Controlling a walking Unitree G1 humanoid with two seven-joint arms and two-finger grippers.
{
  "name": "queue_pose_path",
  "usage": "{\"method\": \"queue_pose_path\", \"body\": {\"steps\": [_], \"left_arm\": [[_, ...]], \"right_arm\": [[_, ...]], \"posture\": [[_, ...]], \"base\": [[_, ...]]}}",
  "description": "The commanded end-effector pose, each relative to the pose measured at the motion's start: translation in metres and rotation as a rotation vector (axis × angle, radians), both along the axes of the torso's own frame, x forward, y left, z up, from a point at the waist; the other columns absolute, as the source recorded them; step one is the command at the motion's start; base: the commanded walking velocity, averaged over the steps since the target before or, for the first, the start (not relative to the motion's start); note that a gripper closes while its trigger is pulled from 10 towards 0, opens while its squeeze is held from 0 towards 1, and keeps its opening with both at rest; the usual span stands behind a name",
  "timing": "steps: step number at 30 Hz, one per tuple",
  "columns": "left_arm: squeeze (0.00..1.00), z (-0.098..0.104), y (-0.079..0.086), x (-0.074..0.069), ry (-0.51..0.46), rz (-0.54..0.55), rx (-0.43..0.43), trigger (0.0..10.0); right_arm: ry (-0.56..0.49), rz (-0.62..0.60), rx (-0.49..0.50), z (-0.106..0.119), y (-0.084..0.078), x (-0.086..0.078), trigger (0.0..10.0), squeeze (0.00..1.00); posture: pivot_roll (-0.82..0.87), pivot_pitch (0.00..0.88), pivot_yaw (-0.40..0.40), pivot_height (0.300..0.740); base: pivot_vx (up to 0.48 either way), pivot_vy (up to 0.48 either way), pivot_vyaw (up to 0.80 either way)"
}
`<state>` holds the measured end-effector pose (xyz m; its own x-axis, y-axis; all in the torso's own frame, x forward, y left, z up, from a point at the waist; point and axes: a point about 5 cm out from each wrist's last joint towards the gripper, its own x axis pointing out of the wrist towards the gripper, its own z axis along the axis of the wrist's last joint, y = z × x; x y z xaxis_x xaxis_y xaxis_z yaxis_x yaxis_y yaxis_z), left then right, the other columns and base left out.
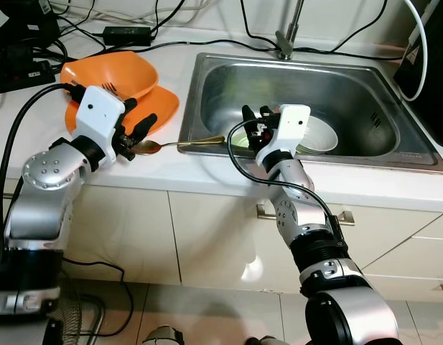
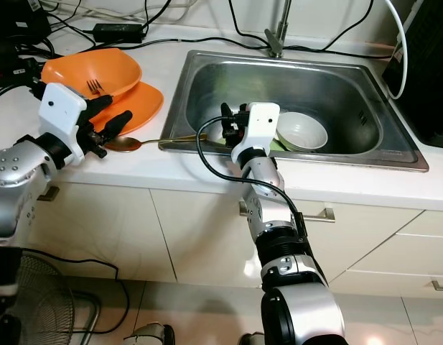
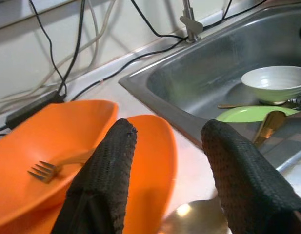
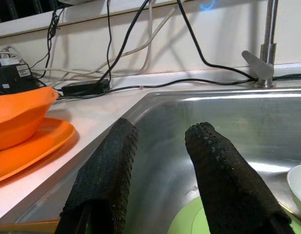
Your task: Kitchen organization
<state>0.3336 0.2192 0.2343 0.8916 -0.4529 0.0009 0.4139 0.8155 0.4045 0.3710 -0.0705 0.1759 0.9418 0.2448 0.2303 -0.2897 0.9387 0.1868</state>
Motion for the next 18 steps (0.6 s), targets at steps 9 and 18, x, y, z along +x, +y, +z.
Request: {"method": "queue_pose_path", "body": {"steps": [9,18], "left_arm": [[1.0,0.015,0.005,0.015,0.03,-0.116,0.056,10.0],[0.0,0.007,0.0,0.03,0.117,-0.198,0.147,10.0]], "right_arm": [[-0.01,-0.015,0.023,0.004,0.0,0.002,10.0,0.0],[-0.012,-0.02,0.032,0.005,0.001,0.002,10.0,0.0]], "posture": [[0.09,0.035,-0.007,0.732],[0.08,0.035,0.009,0.732]], "base": [[0.0,0.0,0.0],[0.0,0.0,0.0]]}}
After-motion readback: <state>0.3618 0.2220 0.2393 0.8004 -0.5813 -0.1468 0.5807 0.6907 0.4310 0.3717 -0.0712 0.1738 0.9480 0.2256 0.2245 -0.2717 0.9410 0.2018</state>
